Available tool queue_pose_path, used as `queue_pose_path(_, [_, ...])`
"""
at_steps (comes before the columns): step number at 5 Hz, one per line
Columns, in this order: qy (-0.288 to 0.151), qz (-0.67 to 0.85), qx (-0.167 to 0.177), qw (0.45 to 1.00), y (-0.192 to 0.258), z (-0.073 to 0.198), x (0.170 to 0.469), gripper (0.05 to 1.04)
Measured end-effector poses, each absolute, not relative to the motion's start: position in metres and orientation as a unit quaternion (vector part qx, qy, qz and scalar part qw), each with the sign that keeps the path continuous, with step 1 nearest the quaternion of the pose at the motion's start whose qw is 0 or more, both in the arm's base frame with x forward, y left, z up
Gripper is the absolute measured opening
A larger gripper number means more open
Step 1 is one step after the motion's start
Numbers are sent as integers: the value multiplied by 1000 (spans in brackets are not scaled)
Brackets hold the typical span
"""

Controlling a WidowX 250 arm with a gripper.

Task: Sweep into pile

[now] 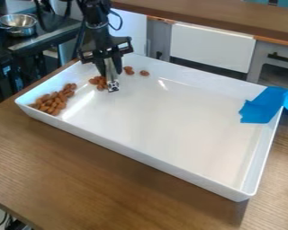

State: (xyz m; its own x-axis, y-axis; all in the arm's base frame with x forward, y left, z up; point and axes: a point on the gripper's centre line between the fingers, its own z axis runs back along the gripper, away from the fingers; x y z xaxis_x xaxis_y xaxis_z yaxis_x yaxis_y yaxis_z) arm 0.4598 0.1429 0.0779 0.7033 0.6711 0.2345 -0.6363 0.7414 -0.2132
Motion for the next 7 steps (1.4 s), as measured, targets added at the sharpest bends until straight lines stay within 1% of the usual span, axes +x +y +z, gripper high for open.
queue_pose_path(1, [-150, 441, -29, 884, 132, 71, 462, 375])
queue_pose_path(2, [-128, 489, -15, 863, 126, 65, 463, 375])
queue_pose_path(3, [-112, 507, -14, 854, 125, 63, 461, 375])
queue_pose_path(4, [-82, 529, -27, 844, 129, 61, 448, 375])
queue_pose_path(5, [-49, 554, -34, 831, 138, 60, 419, 375])
queue_pose_path(6, [-23, 567, -30, 823, 147, 59, 386, 375])
queue_pose_path(7, [-21, 567, -19, 823, 148, 57, 357, 375])
